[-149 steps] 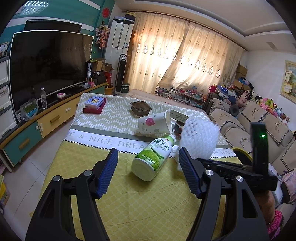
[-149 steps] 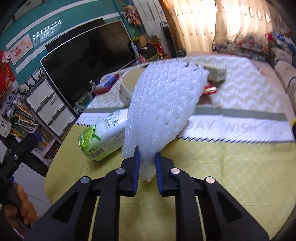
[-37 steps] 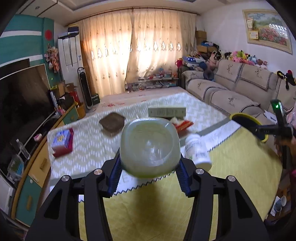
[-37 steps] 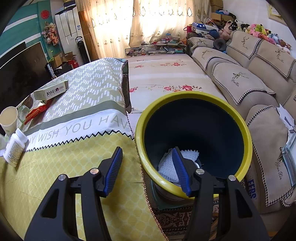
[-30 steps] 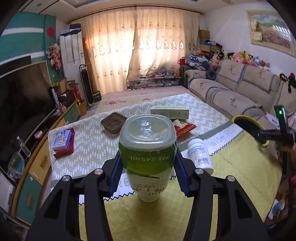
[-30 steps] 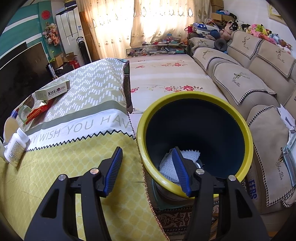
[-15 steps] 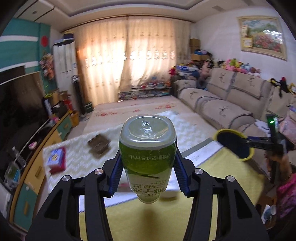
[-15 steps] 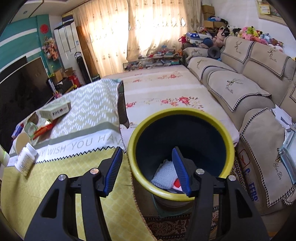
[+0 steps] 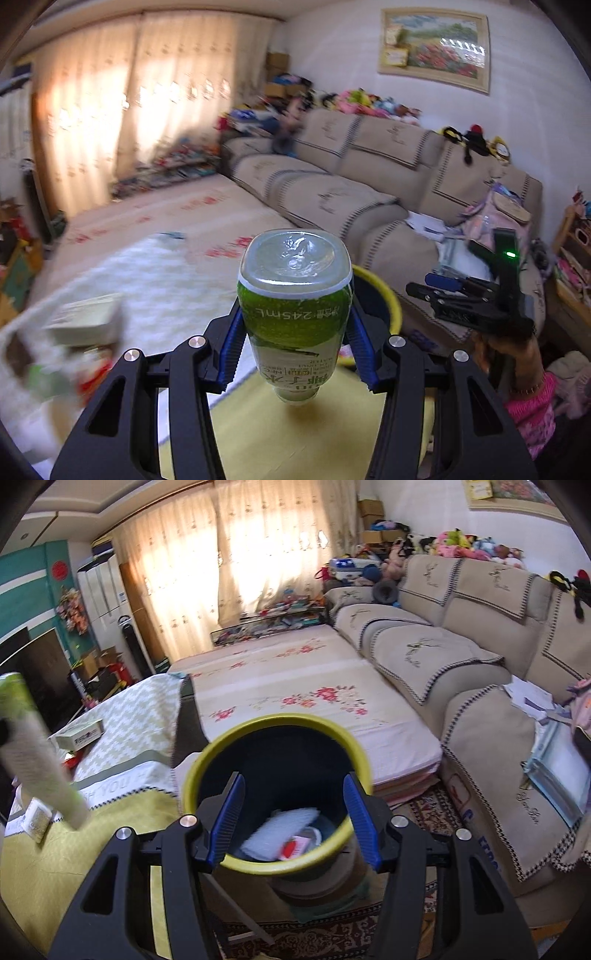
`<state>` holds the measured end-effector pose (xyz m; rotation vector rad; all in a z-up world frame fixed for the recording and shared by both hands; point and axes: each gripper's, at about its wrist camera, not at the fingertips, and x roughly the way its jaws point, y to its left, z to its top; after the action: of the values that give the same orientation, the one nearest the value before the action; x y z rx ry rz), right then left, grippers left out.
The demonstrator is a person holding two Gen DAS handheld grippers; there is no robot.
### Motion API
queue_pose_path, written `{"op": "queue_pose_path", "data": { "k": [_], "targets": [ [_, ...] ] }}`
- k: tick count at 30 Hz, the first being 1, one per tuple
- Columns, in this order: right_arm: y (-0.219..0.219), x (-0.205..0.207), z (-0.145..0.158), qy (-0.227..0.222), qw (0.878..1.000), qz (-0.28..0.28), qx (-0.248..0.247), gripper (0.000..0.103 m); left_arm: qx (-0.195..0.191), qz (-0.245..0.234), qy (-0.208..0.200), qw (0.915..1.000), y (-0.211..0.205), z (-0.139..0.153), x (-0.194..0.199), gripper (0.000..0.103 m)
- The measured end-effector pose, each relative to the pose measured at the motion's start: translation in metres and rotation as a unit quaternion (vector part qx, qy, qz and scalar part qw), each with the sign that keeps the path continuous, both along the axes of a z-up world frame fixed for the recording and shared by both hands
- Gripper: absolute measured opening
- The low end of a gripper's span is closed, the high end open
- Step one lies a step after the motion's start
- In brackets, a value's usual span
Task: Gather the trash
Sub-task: 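Carry the green bottle to the bin and open the left tool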
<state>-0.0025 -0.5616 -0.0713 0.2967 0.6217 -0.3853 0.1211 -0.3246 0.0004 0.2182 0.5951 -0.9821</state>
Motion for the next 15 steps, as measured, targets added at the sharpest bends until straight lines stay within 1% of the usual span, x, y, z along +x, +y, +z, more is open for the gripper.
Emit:
{"op": "queue_pose_path", "data": {
  "k": [4,7,9,10,13,15],
  "targets": [
    [-0.02,-0.017,0.0,-0.006,1.0,-0.02,0.005,0.053,0.008,-0.022,0.014,0.9996,-0.07,-0.026,0.016,0.051],
    [-0.036,-0.025,-0.002,-0.008,0.999,-0.032,0.011,0.054,0.019,-0.027,0.024,0.9992,-0.111,-0.044,0.028,0.051],
    [-0.043,-0.029,-0.004,-0.008,0.999,-0.038,0.015,0.057,0.03,-0.026,0.033,0.9987,-0.135,-0.055,0.033,0.051],
    [-0.045,-0.03,-0.006,-0.007,0.999,-0.04,0.016,0.059,0.038,-0.025,0.035,0.9984,-0.144,-0.062,0.035,0.051],
    [-0.049,-0.032,-0.01,-0.006,0.999,-0.042,0.021,0.059,0.051,-0.014,0.039,0.9978,-0.16,-0.075,0.035,0.052],
    [-0.051,-0.032,-0.013,-0.004,0.999,-0.042,0.024,0.059,0.051,-0.007,0.037,0.998,-0.157,-0.076,0.032,0.056]
  ]
}}
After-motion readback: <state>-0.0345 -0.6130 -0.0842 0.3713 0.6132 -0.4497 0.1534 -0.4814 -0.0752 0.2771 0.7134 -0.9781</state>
